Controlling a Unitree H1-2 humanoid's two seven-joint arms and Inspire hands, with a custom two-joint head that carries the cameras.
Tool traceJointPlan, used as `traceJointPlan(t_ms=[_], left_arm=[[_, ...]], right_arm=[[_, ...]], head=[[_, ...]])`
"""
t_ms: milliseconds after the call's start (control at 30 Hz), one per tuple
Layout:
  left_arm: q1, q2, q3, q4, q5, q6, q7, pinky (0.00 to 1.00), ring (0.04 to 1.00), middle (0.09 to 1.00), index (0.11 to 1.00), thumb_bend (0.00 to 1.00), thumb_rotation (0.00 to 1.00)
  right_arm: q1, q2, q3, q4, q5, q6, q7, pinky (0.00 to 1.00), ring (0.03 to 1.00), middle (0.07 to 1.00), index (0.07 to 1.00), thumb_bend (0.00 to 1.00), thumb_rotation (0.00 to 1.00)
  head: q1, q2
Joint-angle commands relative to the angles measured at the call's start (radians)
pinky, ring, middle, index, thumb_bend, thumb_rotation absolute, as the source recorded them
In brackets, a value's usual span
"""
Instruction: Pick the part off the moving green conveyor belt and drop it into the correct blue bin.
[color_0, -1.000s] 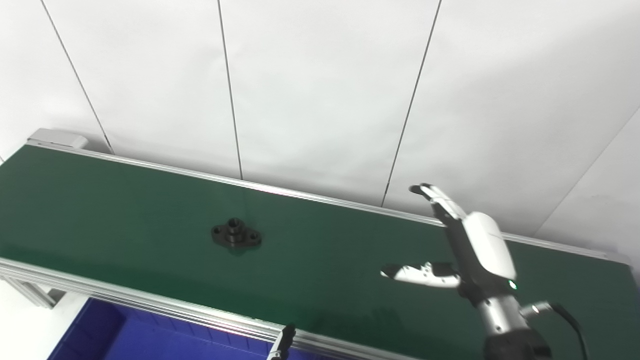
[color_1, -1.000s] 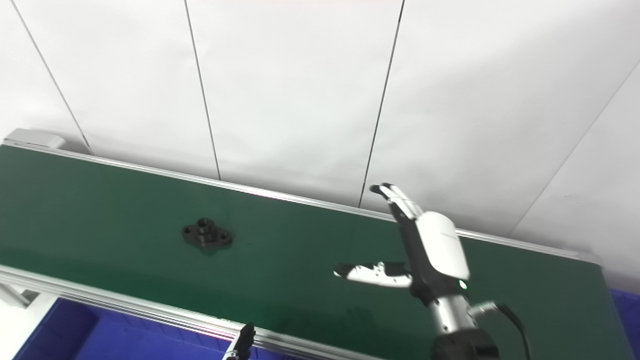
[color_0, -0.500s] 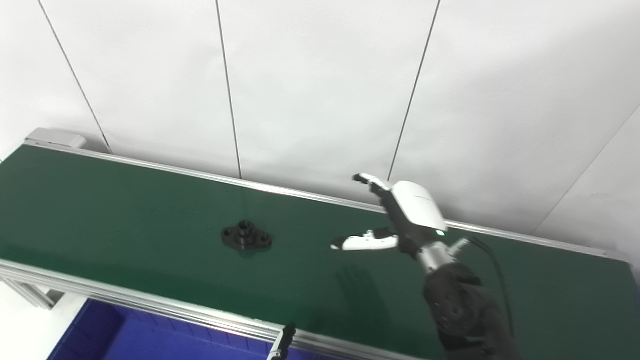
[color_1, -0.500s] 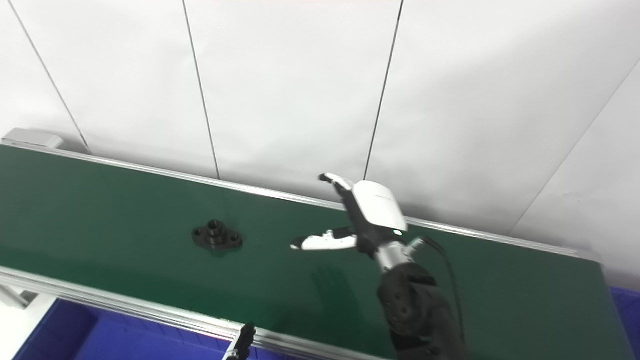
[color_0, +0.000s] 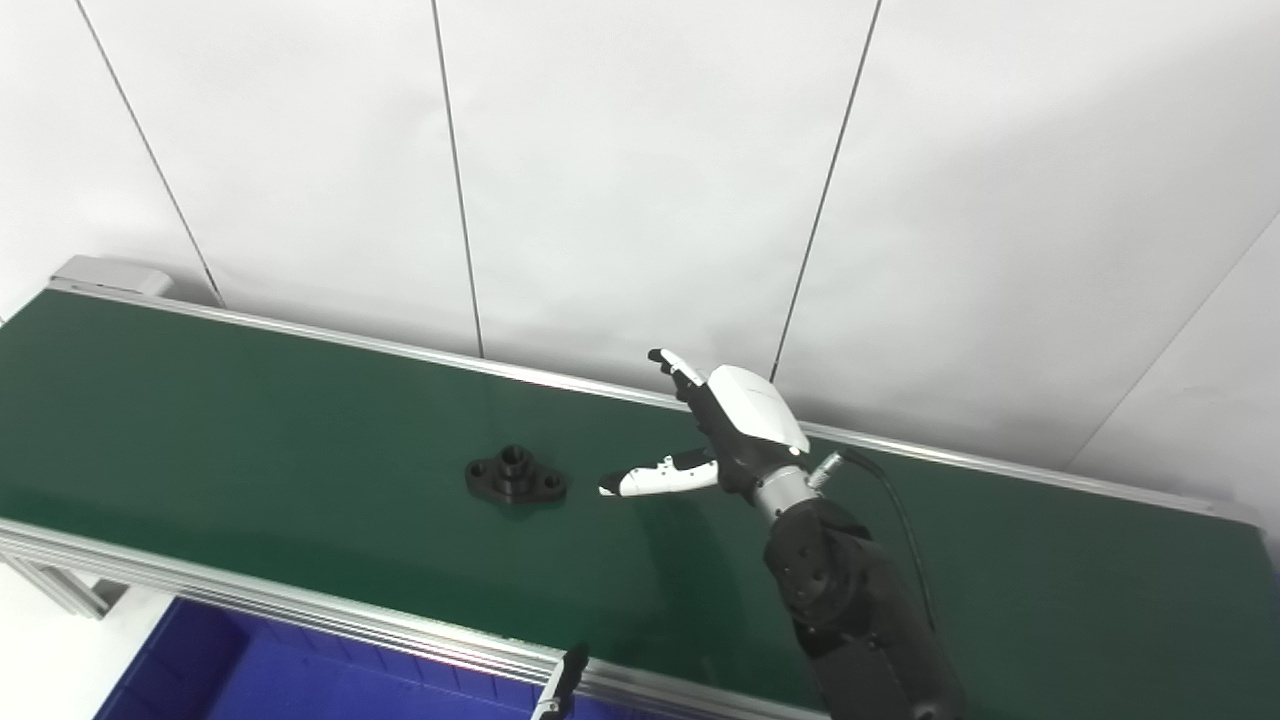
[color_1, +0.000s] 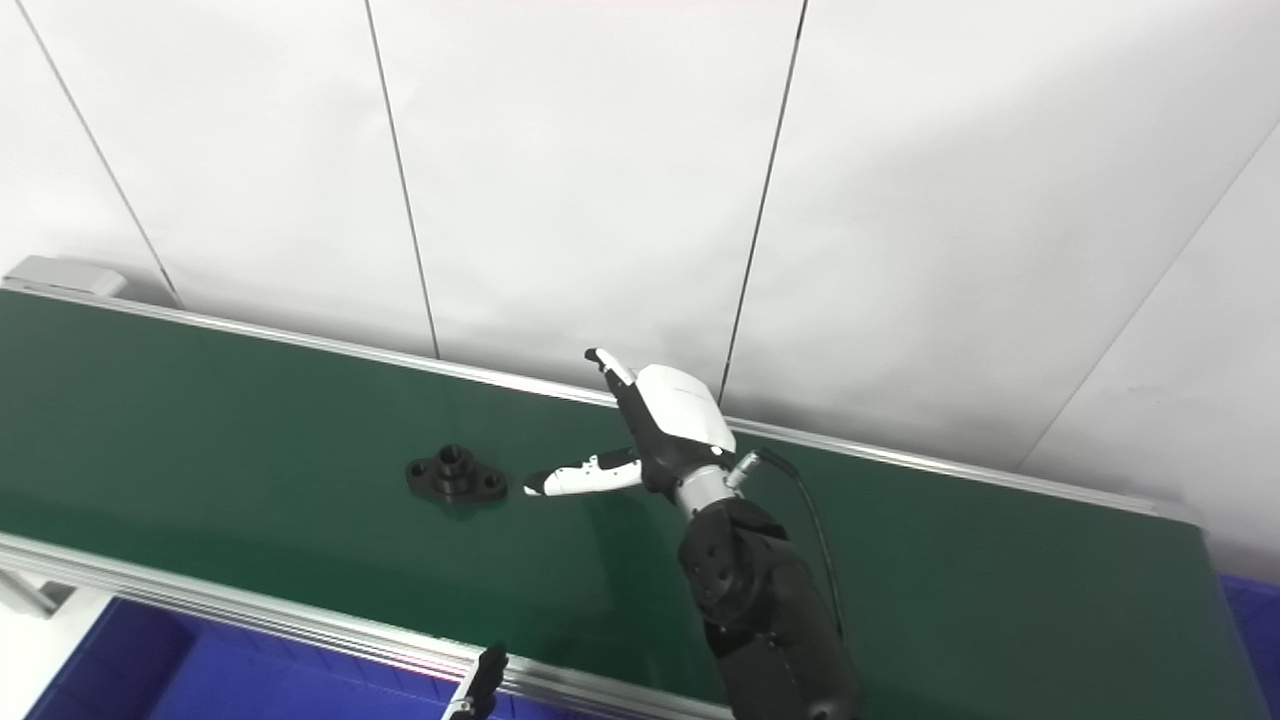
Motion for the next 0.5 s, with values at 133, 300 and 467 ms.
traceJointPlan(t_ms=[133, 300, 467], left_arm=[[0.018, -0.049, -0.052, -0.034, -0.006, -0.038, 0.023, 1.0, 1.0, 1.0, 1.0, 0.67, 0.97], [0.028, -0.056, -0.061, -0.041, -0.009, -0.039, 0.023, 1.0, 1.0, 1.0, 1.0, 0.69, 0.97], [0.031, -0.063, -0.08, -0.045, 0.0, -0.038, 0.04, 1.0, 1.0, 1.0, 1.0, 0.75, 0.96]], right_arm=[[-0.08, 0.051, 0.035, 0.079, 0.012, 0.005, -0.059, 0.64, 0.822, 0.907, 0.941, 1.0, 0.62], [-0.097, 0.065, 0.045, 0.144, 0.041, -0.003, -0.08, 0.64, 0.817, 0.904, 0.941, 1.0, 0.61], [-0.096, 0.088, 0.077, 0.176, 0.041, 0.006, -0.092, 0.65, 0.798, 0.895, 0.932, 1.0, 0.61]], head=[[0.021, 0.006], [0.036, 0.011], [0.056, 0.021]])
